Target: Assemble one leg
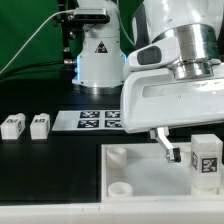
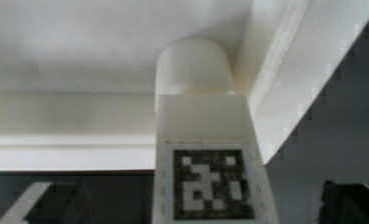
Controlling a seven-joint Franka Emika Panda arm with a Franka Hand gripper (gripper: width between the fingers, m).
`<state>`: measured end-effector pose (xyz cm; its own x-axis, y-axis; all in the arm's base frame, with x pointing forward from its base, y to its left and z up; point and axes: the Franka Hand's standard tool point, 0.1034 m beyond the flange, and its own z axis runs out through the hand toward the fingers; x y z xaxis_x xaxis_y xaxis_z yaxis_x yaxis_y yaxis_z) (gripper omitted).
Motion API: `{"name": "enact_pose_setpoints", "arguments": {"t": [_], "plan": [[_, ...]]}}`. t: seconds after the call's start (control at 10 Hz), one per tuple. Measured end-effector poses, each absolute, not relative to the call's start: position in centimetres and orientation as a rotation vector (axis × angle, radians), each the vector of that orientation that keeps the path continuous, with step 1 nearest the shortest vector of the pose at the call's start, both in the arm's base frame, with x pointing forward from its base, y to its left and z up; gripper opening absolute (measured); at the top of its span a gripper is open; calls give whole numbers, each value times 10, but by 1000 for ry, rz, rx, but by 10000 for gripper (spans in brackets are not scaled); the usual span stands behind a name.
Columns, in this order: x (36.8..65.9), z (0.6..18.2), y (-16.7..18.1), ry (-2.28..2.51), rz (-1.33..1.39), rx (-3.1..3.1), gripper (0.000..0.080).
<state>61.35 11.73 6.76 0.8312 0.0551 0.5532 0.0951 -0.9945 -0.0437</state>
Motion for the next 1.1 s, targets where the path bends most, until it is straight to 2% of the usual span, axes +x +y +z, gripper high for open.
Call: {"name": "enact_pose_setpoints", "arguments": {"t": [0.2, 0.4, 0.5, 0.6, 0.9, 1.1], "plan": [[614, 73, 116, -121, -846, -2949, 649], [619, 90, 113, -116, -762, -2966, 649], [621, 90, 111, -111, -754, -2969, 649], [615, 83, 112, -115, -583, -2998, 649], [614, 80, 107, -108, -137, -3032, 649], [619, 80, 114, -105, 53, -3024, 649]]}}
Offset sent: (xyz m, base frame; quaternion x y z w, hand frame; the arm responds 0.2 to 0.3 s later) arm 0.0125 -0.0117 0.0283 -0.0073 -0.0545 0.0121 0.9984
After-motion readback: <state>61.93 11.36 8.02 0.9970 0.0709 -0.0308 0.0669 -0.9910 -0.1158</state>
